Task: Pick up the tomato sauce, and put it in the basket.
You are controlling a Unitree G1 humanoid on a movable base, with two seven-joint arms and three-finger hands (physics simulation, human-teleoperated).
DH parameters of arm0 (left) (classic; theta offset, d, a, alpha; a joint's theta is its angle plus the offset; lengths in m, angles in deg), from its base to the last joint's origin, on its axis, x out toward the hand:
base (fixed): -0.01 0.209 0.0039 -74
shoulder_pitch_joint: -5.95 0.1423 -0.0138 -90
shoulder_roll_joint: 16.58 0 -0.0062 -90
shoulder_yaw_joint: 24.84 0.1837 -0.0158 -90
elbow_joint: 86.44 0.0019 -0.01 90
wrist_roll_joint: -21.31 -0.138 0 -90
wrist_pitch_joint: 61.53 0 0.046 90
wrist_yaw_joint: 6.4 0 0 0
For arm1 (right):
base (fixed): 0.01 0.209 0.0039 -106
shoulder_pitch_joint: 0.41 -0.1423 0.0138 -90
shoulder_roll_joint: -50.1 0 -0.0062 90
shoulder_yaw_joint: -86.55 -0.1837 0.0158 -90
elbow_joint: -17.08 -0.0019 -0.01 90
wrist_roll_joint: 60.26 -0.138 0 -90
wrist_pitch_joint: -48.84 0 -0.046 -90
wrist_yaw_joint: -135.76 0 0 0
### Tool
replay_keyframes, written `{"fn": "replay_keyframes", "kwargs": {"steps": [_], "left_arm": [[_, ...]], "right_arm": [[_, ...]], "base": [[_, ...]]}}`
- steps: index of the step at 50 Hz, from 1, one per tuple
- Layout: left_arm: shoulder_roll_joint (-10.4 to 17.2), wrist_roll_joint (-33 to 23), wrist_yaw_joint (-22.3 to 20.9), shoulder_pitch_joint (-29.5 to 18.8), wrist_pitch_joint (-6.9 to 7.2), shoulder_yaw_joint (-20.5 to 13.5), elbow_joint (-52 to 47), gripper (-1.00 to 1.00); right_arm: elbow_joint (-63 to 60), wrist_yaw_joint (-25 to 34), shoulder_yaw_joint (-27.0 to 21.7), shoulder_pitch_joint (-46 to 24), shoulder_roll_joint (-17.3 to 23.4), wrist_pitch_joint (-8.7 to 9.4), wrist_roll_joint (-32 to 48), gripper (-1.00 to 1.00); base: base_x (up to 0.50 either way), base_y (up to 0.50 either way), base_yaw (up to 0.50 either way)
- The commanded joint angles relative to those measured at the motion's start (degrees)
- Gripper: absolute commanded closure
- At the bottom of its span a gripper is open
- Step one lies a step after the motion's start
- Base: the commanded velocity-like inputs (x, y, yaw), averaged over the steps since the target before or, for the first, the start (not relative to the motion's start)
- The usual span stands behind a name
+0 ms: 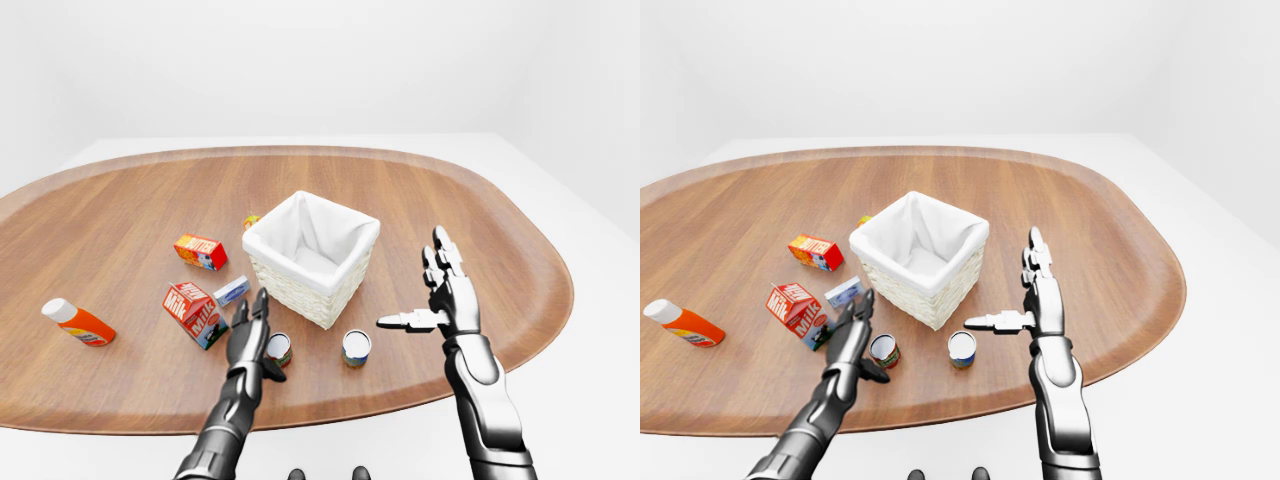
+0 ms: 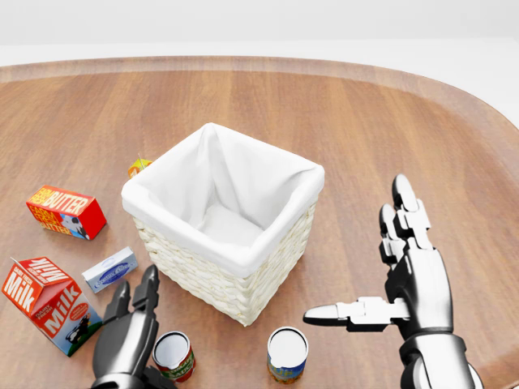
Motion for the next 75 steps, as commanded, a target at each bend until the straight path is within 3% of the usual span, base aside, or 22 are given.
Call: {"fn": "replay_keyframes", "kwargs": {"steps": [1, 75], "left_arm": [[-0.3, -0.7, 0.4, 0.5, 0.0, 0.5, -0.1, -1.0], [-0.5, -0.7, 3.2, -2.6, 0.0, 0.6, 5.8, -1.0]], "right_arm": [[0.0, 0.0, 0.0, 0.0, 0.0, 0.0, 0.0, -1.0], [0.7, 0.1, 0.2, 0.1, -0.1, 0.0, 0.0, -1.0]], "base": [[0.0, 0.0, 0.0], [0.0, 0.0, 0.0]]}}
